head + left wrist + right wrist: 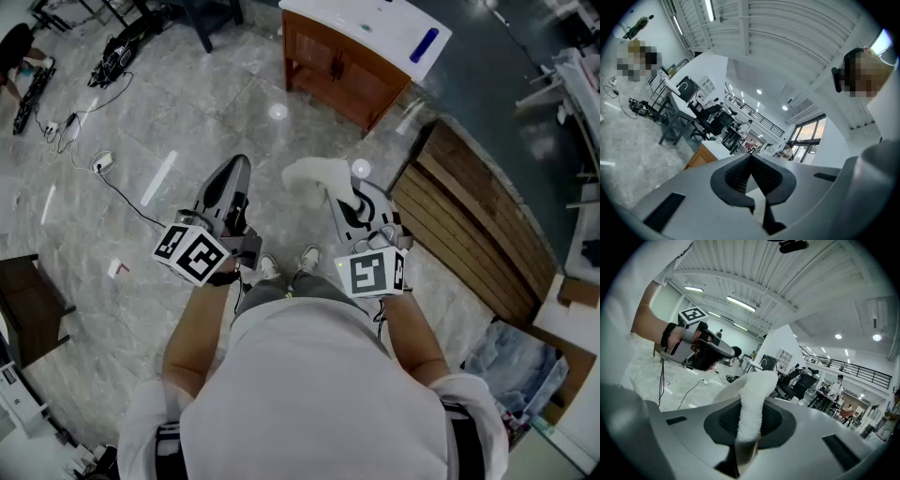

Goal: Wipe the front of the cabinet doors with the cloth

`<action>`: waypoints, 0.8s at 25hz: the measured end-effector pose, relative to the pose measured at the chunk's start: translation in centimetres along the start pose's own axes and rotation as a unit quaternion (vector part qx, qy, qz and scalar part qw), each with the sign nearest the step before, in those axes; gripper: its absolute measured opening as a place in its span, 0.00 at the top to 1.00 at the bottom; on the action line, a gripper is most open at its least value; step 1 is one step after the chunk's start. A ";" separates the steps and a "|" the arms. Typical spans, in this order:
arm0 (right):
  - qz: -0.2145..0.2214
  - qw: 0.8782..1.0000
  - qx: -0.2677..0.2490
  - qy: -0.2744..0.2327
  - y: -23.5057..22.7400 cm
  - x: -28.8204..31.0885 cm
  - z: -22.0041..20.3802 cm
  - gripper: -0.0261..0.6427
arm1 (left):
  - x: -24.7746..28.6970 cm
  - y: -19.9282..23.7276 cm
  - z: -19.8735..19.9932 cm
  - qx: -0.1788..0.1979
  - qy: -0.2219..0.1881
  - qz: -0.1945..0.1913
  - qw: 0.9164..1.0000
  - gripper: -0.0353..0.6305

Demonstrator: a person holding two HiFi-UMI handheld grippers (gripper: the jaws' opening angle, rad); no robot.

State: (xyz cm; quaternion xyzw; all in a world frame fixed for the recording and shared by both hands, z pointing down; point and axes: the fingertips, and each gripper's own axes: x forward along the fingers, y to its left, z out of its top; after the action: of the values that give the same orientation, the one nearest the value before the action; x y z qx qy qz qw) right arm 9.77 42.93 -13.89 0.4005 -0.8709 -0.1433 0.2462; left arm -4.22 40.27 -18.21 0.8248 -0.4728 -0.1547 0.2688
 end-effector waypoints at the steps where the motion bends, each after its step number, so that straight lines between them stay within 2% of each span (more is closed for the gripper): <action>1: 0.002 1.000 0.002 0.000 0.1 0.0 -0.1 0.86 | 0.0 0.0 -0.1 -0.001 0.001 0.001 1.000 0.92; 15: 0.014 1.000 0.017 -0.018 -3.0 0.0 -3.3 0.86 | 3.4 -1.0 -1.6 0.007 -0.009 0.017 1.000 0.92; 20: 0.025 1.000 0.016 -0.009 -3.1 1.8 -3.7 0.86 | 4.0 0.8 -1.2 0.006 -0.011 0.029 0.999 0.92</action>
State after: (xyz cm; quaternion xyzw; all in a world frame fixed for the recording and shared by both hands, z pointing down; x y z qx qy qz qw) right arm 12.80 39.38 -11.60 0.3808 -0.8851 -0.1273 0.2353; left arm -2.18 36.83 -16.78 0.8102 -0.5007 -0.1534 0.2631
